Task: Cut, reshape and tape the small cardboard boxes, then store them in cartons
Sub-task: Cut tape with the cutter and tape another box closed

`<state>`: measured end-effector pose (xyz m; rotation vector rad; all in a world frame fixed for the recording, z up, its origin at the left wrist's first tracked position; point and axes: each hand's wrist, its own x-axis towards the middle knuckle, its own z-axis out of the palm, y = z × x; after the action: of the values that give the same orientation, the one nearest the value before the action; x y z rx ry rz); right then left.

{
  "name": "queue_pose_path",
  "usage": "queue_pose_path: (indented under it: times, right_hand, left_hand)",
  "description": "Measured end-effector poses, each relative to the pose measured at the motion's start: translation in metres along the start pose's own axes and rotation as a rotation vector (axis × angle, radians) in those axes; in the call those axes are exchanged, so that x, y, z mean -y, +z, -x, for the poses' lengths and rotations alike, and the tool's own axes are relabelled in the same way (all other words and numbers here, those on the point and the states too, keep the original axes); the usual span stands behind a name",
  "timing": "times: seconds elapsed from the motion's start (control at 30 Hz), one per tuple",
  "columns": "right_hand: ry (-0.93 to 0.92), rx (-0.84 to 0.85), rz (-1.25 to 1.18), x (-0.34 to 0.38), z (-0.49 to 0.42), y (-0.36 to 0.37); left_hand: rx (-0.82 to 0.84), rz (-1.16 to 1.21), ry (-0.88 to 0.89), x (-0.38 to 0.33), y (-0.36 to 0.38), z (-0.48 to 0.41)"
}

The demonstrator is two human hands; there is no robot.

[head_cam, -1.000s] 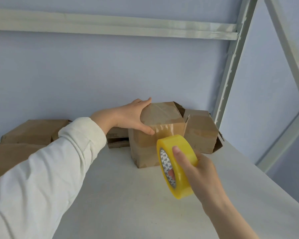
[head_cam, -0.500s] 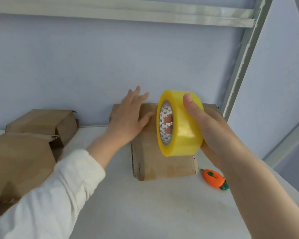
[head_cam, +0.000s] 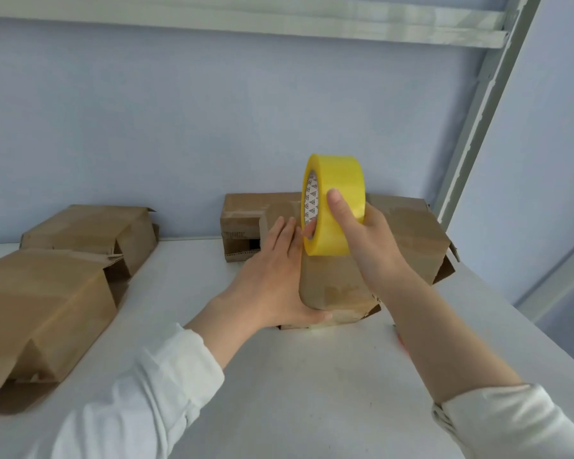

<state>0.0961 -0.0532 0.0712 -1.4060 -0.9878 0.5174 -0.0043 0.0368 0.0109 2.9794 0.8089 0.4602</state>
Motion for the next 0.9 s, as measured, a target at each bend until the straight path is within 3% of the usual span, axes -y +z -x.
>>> queue_pose_path:
  times: [0.23, 0.43, 0.77, 0.9]
  right_hand:
    - [0.054, -0.160, -0.060, 0.006, 0.028, -0.002]
    - [0.129, -0.160, -0.024, 0.021, 0.060, -0.011]
    - [0.429, -0.006, -0.062, -0.002, 0.116, -0.019]
    - [0.512, -0.086, -0.089, -0.016, 0.123, -0.019]
  left_hand:
    - [0.107, -0.097, -0.042, -0.003, -0.011, -0.005]
    - [0.108, -0.145, -0.043, -0.009, -0.013, -0.004]
    - [0.135, -0.174, -0.062, -0.013, -0.023, -0.004]
    - [0.168, -0.138, -0.088, -0.013, -0.019, -0.006]
